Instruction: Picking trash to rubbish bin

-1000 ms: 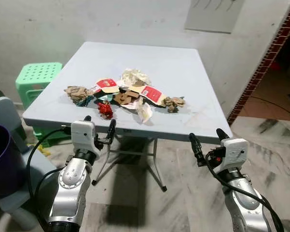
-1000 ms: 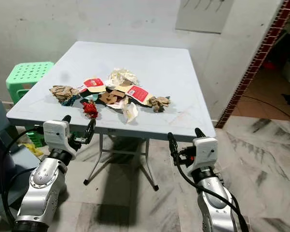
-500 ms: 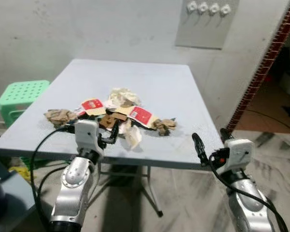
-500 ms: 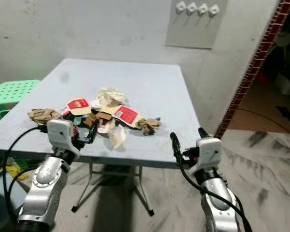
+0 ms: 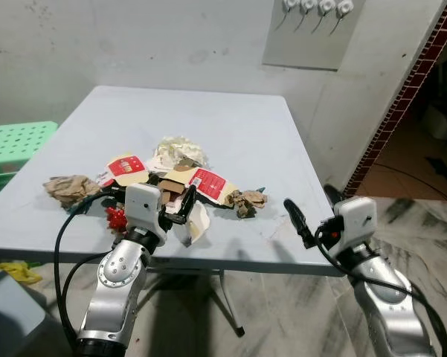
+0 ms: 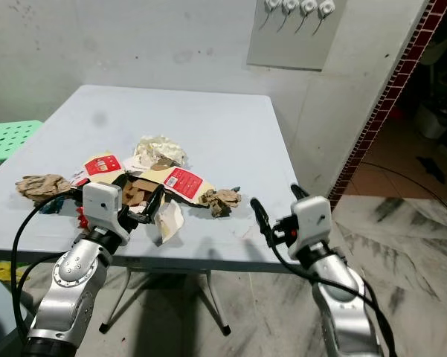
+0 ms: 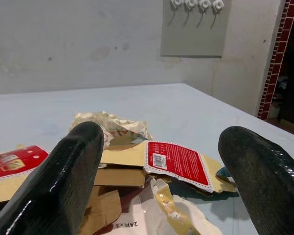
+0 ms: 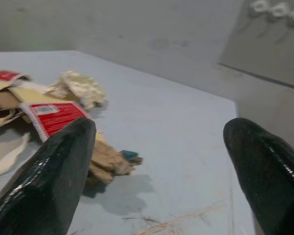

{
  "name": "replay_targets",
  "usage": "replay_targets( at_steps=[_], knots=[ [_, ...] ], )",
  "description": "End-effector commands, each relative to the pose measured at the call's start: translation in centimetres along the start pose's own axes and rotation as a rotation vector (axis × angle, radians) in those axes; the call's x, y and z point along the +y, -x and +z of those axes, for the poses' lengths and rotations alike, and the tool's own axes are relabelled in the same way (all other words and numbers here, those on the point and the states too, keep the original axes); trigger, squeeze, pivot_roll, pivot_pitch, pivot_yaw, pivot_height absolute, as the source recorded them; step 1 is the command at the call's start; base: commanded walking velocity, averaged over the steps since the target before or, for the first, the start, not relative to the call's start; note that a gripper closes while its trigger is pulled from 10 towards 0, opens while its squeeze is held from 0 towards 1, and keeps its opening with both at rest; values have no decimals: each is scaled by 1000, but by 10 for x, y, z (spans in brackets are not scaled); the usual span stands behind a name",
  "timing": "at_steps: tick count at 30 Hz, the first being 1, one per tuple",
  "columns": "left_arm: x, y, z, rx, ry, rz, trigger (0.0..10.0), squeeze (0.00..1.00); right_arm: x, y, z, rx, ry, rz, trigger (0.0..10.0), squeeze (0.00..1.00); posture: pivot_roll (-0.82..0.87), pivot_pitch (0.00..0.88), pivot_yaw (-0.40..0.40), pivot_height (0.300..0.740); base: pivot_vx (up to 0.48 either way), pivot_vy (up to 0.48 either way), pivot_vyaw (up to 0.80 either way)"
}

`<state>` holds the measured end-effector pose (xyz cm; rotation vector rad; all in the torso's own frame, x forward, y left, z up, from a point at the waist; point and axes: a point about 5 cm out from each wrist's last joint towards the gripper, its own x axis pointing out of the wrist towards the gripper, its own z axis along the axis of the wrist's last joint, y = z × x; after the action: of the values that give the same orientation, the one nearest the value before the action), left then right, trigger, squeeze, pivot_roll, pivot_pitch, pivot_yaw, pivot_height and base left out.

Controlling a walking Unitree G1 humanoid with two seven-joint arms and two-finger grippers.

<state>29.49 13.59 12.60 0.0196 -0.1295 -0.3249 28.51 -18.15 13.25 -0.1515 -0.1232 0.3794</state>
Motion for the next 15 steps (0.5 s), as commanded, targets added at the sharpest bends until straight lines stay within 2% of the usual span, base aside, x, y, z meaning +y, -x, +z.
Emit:
replay_targets(
  at_steps=[1,6,9,15],
  knots=[
    [-3,-3,7,-20,-5,-30,10000,0,-7,-3,-1,16,-1,15,10000,0,-38,0,-40,740,0,0,0],
    [-5,-1,7,-14,-11,-40,10000,0,-11,-12,0,21,11,48,10000,0,-29,0,-48,740,0,0,0],
    [-9,5,7,-1,-13,-71,10000,0,-9,-24,-1,32,16,98,10000,0,-18,0,-57,740,0,0,0],
    [-13,12,8,7,-16,-92,10000,0,-7,-35,-3,58,43,162,10000,0,0,0,-71,740,0,0,0]
  ],
)
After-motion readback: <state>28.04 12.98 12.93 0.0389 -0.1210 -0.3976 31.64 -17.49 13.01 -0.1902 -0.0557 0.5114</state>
